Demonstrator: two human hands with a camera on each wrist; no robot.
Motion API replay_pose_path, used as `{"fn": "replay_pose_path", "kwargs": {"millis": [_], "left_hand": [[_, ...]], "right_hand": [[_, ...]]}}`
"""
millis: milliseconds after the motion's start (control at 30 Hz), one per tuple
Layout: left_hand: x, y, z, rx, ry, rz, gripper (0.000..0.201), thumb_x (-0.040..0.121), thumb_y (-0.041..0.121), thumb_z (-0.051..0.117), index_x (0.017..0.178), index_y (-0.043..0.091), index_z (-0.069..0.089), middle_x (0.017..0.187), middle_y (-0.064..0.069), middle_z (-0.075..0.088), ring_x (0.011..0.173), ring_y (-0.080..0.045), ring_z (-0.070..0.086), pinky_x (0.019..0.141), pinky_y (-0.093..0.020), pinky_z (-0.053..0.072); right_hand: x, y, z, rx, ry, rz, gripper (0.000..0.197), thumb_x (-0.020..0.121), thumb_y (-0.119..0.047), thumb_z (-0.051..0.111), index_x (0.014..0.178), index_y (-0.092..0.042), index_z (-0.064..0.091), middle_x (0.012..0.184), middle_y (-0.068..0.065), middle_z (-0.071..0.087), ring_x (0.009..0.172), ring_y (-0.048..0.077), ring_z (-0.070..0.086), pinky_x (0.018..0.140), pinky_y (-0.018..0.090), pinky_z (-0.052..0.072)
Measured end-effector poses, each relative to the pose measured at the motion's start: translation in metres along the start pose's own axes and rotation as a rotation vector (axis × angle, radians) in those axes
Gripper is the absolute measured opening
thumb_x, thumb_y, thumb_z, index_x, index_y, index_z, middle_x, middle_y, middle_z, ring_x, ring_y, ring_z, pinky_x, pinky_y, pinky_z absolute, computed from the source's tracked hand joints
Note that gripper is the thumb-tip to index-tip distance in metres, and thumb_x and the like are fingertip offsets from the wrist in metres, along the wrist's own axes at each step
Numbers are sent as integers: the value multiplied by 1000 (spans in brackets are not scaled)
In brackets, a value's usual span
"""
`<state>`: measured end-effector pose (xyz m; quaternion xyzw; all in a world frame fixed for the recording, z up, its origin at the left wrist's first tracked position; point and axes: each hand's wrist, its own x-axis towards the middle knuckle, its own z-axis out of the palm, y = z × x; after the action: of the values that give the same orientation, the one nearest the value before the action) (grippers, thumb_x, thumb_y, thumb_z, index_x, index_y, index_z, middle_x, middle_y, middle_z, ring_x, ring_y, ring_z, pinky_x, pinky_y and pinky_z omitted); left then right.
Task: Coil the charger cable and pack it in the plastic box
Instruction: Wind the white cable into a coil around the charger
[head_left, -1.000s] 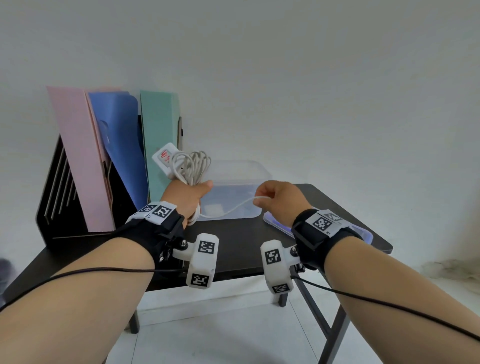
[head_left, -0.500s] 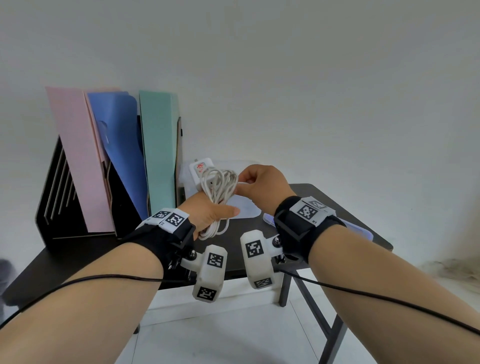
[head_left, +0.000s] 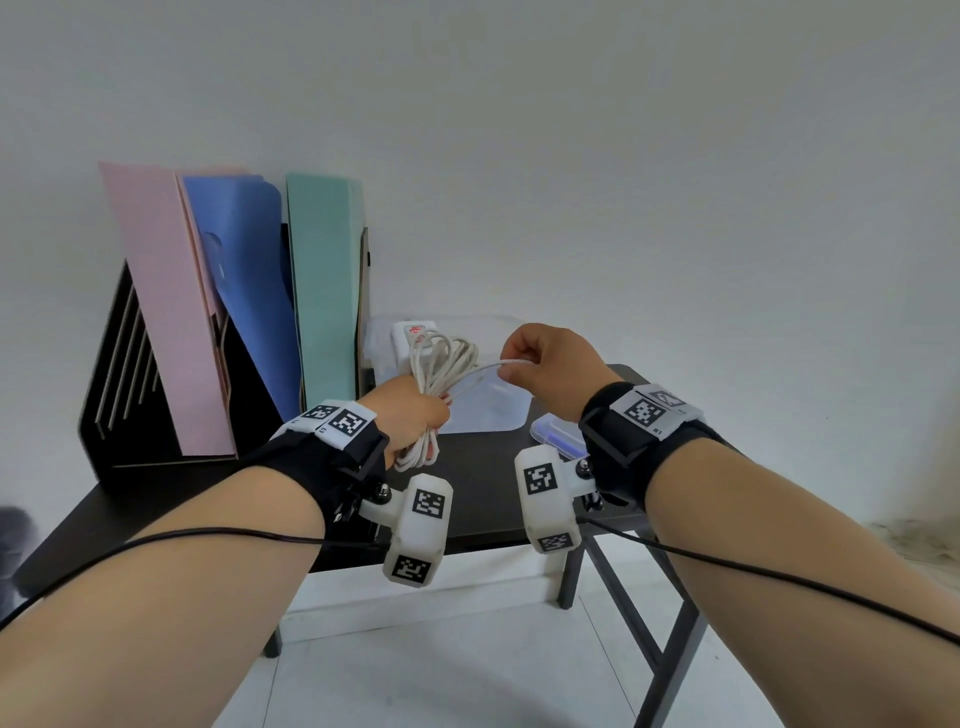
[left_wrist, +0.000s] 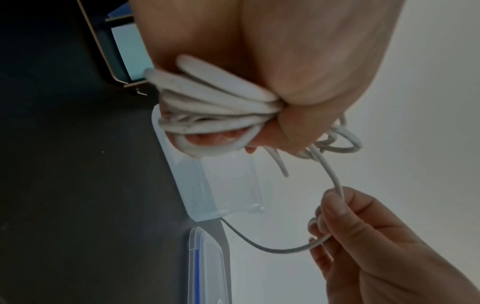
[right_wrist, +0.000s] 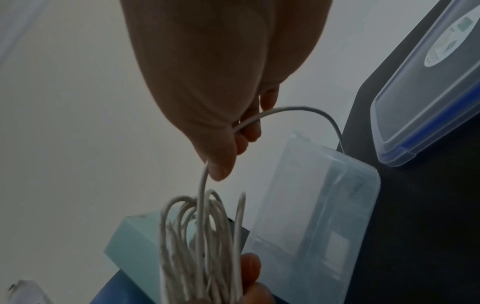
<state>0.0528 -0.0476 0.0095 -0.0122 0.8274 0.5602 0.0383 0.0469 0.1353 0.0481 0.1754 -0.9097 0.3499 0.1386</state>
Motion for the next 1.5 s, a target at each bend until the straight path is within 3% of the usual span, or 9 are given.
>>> {"fn": "replay_pose_path", "kwargs": {"millis": [233, 333, 433, 533, 633, 767, 1133, 1333, 1500], "left_hand": [[-3, 7, -10, -255, 54, 58, 9, 67, 2, 52, 75, 5, 53, 60, -9, 42, 50, -23, 40, 58, -33, 39], [-7, 12, -15, -349, 55, 80, 20, 57, 4, 54, 77, 3, 53, 64, -11, 44, 43, -19, 45, 57, -31, 42], [-9, 18, -13, -419, 37, 131, 10, 76, -3, 56, 79, 7, 57, 65, -10, 48, 48, -16, 51, 59, -31, 51], [-5, 21, -8, -461, 61, 151, 17, 88, -2, 51, 80, 11, 59, 66, -7, 49, 55, -16, 51, 58, -31, 54], [-3, 24, -4, -427, 89, 104, 19, 90, 4, 50, 78, 16, 58, 68, -5, 50, 60, -17, 57, 62, -34, 51], [-2, 23, -3, -135, 91, 23, 9, 85, 9, 54, 76, 10, 56, 72, -11, 49, 67, -27, 53, 68, -42, 50], [-14, 44, -6, 964, -204, -38, 29, 80, 19, 58, 56, 13, 43, 60, -1, 42, 55, -15, 36, 52, -24, 27], [-22, 50, 2, 1227, -198, 121, 12, 87, 13, 49, 75, 12, 51, 67, 2, 43, 58, -13, 40, 54, -22, 32], [-28, 55, -1, 1239, -184, 302, 33, 91, 8, 43, 123, 9, 54, 112, -10, 63, 102, -28, 58, 79, -27, 40]], "right_hand": [[12, 13, -11, -150, 62, 88, 5, 85, -23, 58, 82, -26, 58, 77, -9, 60, 86, 21, 60, 87, 38, 49], [16, 12, -15, -131, 154, 84, 7, 88, -23, 57, 91, -22, 64, 86, -6, 61, 87, 19, 59, 80, 32, 47], [18, 6, -17, -117, 291, 55, 13, 90, -24, 56, 94, -19, 67, 89, -3, 65, 84, 17, 57, 72, 24, 39], [18, 3, -18, -49, 411, 58, 13, 88, -29, 57, 93, -24, 68, 91, 1, 69, 91, 24, 60, 79, 33, 48], [17, 6, -23, -24, 421, 62, 10, 85, -33, 60, 88, -27, 67, 75, -6, 63, 80, 19, 59, 75, 31, 47], [17, 1, -31, 52, 387, 15, 12, 86, -28, 62, 90, -19, 69, 61, -12, 50, 56, 5, 45, 56, 18, 36], [22, -35, -37, -11, 277, -229, 10, 85, -25, 64, 88, -19, 71, 75, -2, 55, 64, 8, 47, 64, 16, 39], [29, -31, -32, -114, 145, -165, 15, 87, -25, 61, 95, -18, 72, 78, -2, 58, 73, 13, 50, 66, 20, 40], [27, -19, -29, -57, -60, 8, 18, 89, -22, 62, 100, -16, 73, 91, -1, 70, 68, 9, 61, 70, 17, 49]]}}
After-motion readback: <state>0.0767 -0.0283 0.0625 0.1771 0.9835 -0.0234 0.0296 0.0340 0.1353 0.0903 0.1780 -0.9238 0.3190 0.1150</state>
